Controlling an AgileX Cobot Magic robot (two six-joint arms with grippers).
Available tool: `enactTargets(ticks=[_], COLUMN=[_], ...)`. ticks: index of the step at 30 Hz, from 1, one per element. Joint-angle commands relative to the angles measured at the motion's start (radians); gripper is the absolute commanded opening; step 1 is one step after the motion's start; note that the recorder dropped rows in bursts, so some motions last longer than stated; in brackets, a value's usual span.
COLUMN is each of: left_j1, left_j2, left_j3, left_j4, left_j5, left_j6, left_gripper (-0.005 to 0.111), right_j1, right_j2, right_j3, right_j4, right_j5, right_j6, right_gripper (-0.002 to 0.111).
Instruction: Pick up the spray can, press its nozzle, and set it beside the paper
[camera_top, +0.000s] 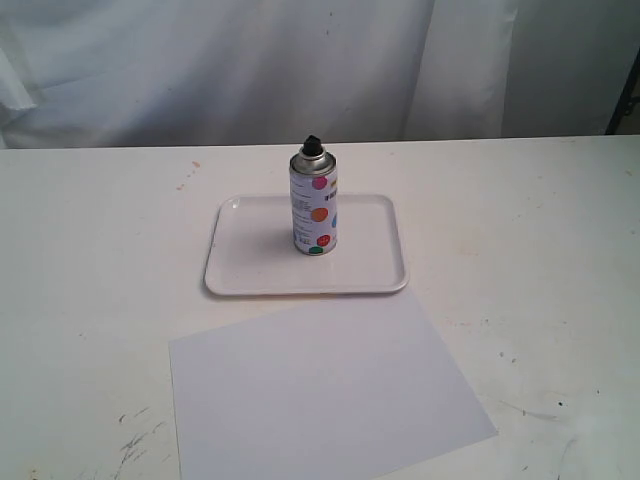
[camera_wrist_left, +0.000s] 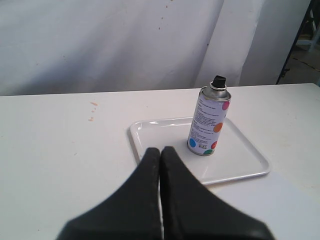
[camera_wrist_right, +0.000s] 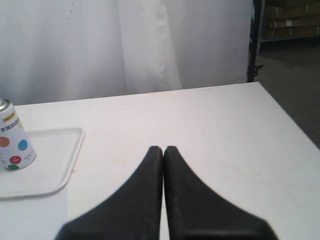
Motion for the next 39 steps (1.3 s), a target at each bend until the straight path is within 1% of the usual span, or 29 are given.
enactTargets(ticks=[1,5,13,22,27,35,39], left_j1=[-0.005,-0.005,-0.005,-0.005,-0.005,-0.005,-0.005], left_j2=[-0.005,-0.005,-0.005,-0.005,-0.005,-0.005,-0.005], left_j3=[0.002,0.002,0.002,0.002,0.002,0.002,0.002], left_j4=[-0.004,-0.004,-0.004,-0.004,-0.004,-0.004,-0.004], left_j5=[-0.002,-0.002,-0.002,-0.002,-0.002,-0.002,-0.002], left_j6=[-0.004,-0.004,-0.004,-0.004,-0.004,-0.004,-0.004], left_gripper=[0.0,0.0,0.0,0.0,0.0,0.0,0.0], right_j1=[-0.005,-0.005,-0.005,-0.005,-0.007,-0.007,-0.025], right_j2=[-0.059,-0.121,-0.145,-0.197,-0.197,-0.197,-0.197], right_j3=[0.114,0.175,0.185,0.185,0.223,0.223,0.223], right_j4=[0.077,0.077,0.052,0.023,0.024,0.024,0.024], right_j5=[-0.083,-0.089,-0.079,0.047,0.035,0.017,0.017], right_j6=[-0.073,-0.064,-0.059,-0.081,-0.077,-0.05,-0.05], right_gripper=[0.0,0.0,0.0,0.0,0.0,0.0,0.0])
